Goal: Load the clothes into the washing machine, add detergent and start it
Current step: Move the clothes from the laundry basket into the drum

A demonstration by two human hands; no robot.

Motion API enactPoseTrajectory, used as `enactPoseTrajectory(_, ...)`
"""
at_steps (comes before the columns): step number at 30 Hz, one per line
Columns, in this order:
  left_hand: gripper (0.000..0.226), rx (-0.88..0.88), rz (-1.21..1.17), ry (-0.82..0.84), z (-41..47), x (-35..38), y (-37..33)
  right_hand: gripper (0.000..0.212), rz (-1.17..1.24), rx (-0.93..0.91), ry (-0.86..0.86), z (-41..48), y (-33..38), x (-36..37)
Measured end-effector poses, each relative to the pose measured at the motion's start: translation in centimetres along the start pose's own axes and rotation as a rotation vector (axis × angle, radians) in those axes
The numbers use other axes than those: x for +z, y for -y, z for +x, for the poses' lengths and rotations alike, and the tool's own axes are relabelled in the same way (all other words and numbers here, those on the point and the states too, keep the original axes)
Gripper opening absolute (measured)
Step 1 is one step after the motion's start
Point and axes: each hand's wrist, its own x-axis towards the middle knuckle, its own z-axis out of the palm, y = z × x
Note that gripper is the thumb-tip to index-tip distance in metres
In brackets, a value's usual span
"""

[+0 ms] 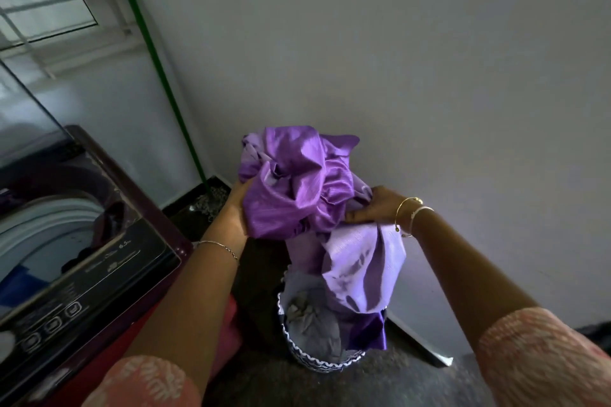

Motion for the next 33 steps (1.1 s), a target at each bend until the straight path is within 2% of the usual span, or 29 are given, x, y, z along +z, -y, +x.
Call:
enactPoseTrajectory(2,0.002,0.144,0.063,-0.065,0.3,0.8,-0.6,0.061,-0.184,0.021,0.073,-0.3,0.7,-0.5)
enactPoseTrajectory(3,0.007,0.2,0.104,-0.102,0.3,1.2,-0.9,0.06,-0.28,0.043,0.114,-0.4,1.0,-0.6)
enactPoseTrajectory(5,0.015,0.26,0.145,-0.116,-0.1,2.0,-1.0,0.042,-0.466,0.088,0.118,-0.7,1.4,-0.9)
enactPoseTrajectory(7,0.016,0.297,0.155,-0.154,-0.3,2.1,-0.8,0.035,-0.61,0.101,0.04,-0.8,1.4,-1.1)
enactPoseTrajectory(10,0.014,0.274,0.05,-0.213,0.3,1.2,-0.3,0.041,-0.796,0.066,-0.193,-0.9,0.6,-1.1)
enactPoseTrajectory(12,0.017,0.266,-0.045,-0.249,0.6,0.6,0.0,0.043,-0.882,0.054,-0.267,-0.8,0.0,-1.1)
enactPoseTrajectory(14,0.026,0.258,-0.114,-0.297,1.0,0.0,-0.1,0.042,-0.709,0.064,-0.222,-0.9,-0.5,-1.7)
enactPoseTrajectory(17,0.024,0.306,-0.143,-0.338,1.3,-0.3,-0.3,0.035,-0.199,0.042,-0.13,-0.8,-0.5,-2.6)
enactPoseTrajectory(21,0.038,0.477,0.091,-0.44,0.7,0.4,0.7,0.035,0.351,-0.017,-0.246,-0.8,2.0,-2.8)
enactPoseTrajectory(23,0.034,0.513,0.188,-0.438,0.5,0.7,1.4,0.054,0.463,0.01,-0.296,-0.7,3.9,-2.8)
enactPoseTrajectory(26,0.019,0.511,0.342,-0.357,0.4,1.2,2.1,0.057,0.618,0.002,-0.244,-0.5,7.0,-2.6)
enactPoseTrajectory(28,0.016,0.527,0.457,-0.269,0.0,1.8,2.5,0.048,0.802,-0.01,-0.165,-0.6,8.6,-2.1)
enactPoseTrajectory(30,0.019,0.53,0.557,-0.229,-0.6,2.3,2.9,0.037,0.879,-0.01,-0.114,-0.9,9.8,-1.9)
enactPoseTrajectory(33,0.022,0.459,0.389,-0.078,-1.6,2.8,2.6,0.016,0.853,-0.024,-0.107,-1.3,11.0,-1.9)
